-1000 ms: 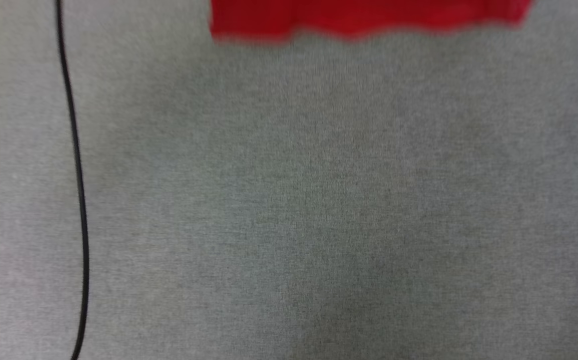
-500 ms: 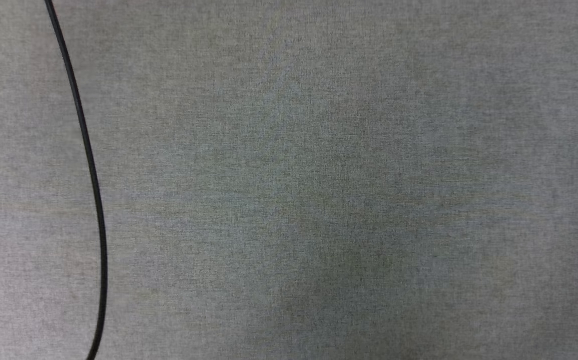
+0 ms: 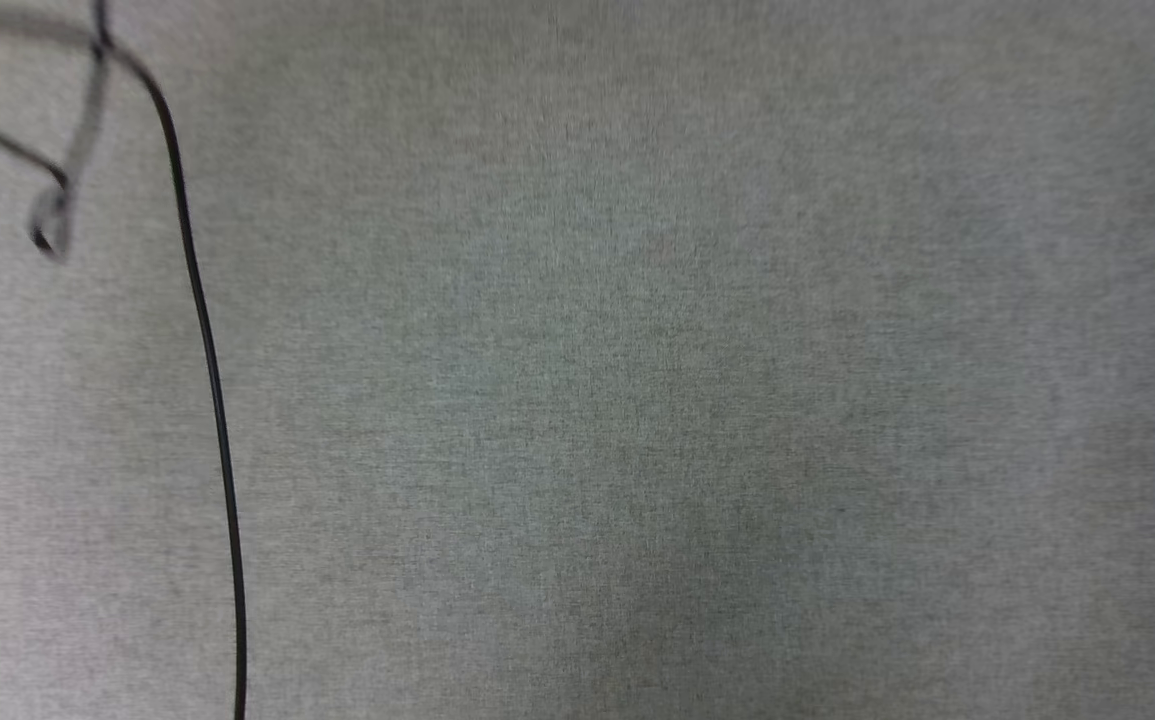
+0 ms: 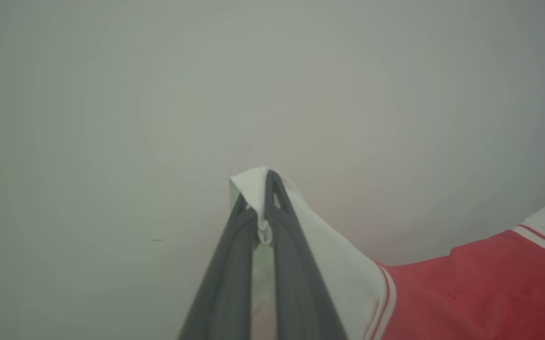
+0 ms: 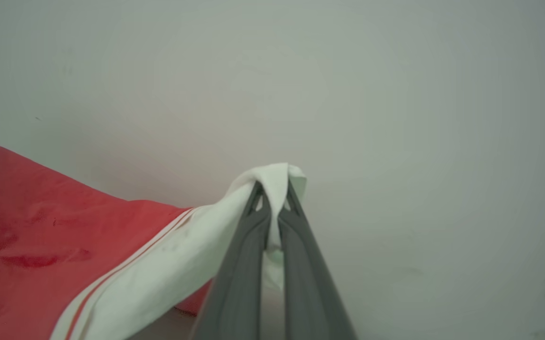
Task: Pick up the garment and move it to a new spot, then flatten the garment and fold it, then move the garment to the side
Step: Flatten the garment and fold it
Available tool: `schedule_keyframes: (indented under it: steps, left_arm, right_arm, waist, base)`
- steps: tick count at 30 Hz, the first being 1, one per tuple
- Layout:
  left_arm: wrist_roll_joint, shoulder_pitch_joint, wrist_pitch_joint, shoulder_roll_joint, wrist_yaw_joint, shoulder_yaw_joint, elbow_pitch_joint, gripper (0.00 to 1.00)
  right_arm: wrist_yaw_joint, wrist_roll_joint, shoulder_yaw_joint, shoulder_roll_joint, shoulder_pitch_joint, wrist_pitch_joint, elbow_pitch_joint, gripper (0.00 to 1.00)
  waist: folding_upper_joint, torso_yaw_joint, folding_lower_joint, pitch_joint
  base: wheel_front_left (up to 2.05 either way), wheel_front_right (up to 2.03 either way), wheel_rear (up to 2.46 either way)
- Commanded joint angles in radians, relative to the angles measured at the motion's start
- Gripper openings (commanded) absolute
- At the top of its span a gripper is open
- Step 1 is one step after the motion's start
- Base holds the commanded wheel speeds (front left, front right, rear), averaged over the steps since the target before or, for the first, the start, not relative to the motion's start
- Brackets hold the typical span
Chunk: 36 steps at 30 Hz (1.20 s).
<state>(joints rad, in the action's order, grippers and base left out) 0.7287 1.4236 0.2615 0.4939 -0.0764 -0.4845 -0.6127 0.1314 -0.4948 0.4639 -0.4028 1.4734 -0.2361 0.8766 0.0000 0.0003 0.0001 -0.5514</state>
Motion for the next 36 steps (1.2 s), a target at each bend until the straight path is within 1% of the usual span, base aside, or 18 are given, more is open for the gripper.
schedule_keyframes:
  steps: [1, 5, 9, 12, 18, 22, 27, 30, 36]
  left_arm:
    - [-0.015, -0.052, 0.005, 0.003, 0.009, 0.019, 0.026, 0.00]
    - [-0.060, -0.267, 0.005, -0.010, 0.030, 0.091, 0.133, 0.00]
    - [-0.092, -0.467, 0.005, -0.024, 0.053, 0.152, 0.230, 0.00]
    - [-0.106, -0.603, 0.005, -0.038, 0.070, 0.186, 0.291, 0.00]
    - [-0.130, -0.869, 0.005, -0.072, 0.097, 0.252, 0.378, 0.00]
    - [-0.140, -1.026, 0.005, -0.085, 0.100, 0.278, 0.401, 0.00]
    - [-0.144, -1.185, 0.005, -0.089, 0.093, 0.294, 0.400, 0.00]
    - [-0.131, -1.258, 0.005, -0.098, 0.087, 0.295, 0.391, 0.00]
    - [-0.105, -1.401, 0.001, -0.086, 0.104, 0.322, 0.396, 0.00]
  right_arm:
    - [-0.001, -0.008, 0.004, -0.003, -0.039, -0.010, -0.016, 0.00]
    - [-0.001, -0.027, 0.010, -0.010, -0.194, -0.026, -0.074, 0.00]
    - [-0.001, -0.027, -0.015, -0.011, -0.350, -0.029, -0.136, 0.00]
    - [-0.001, -0.008, -0.053, -0.011, -0.471, -0.029, -0.193, 0.00]
    - [-0.001, 0.016, -0.154, 0.024, -0.739, -0.029, -0.284, 0.00]
    - [-0.001, 0.033, -0.207, 0.052, -0.887, -0.029, -0.324, 0.00]
    - [-0.001, 0.057, -0.240, 0.075, -1.048, -0.029, -0.352, 0.00]
    - [-0.001, 0.066, -0.255, 0.071, -1.137, -0.021, -0.373, 0.00]
    - [-0.001, 0.074, -0.283, 0.062, -1.312, 0.028, -0.453, 0.00]
  waist:
    - [0.0000, -0.001, -0.0001, 0.039]
    - [0.0000, -0.001, -0.0001, 0.106]
    - [0.0000, 0.001, -0.0001, 0.173]
    - [0.0000, 0.005, -0.0001, 0.219]
    - [0.0000, 0.013, -0.0001, 0.317]
    - [0.0000, 0.015, -0.0001, 0.370]
    - [0.0000, 0.022, -0.0001, 0.433]
    - [0.0000, 0.025, -0.0001, 0.465]
    - [0.0000, 0.024, -0.0001, 0.513]
  base:
    - [0.00, 0.00, 0.00]
    - [0.00, 0.00, 0.00]
    - [0.00, 0.00, 0.00]
    - [0.00, 0.00, 0.00]
    - [0.00, 0.00, 0.00]
    - [0.00, 0.00, 0.00]
    - [0.00, 0.00, 0.00]
    - [0.00, 0.00, 0.00]
    - [0.00, 0.00, 0.00]
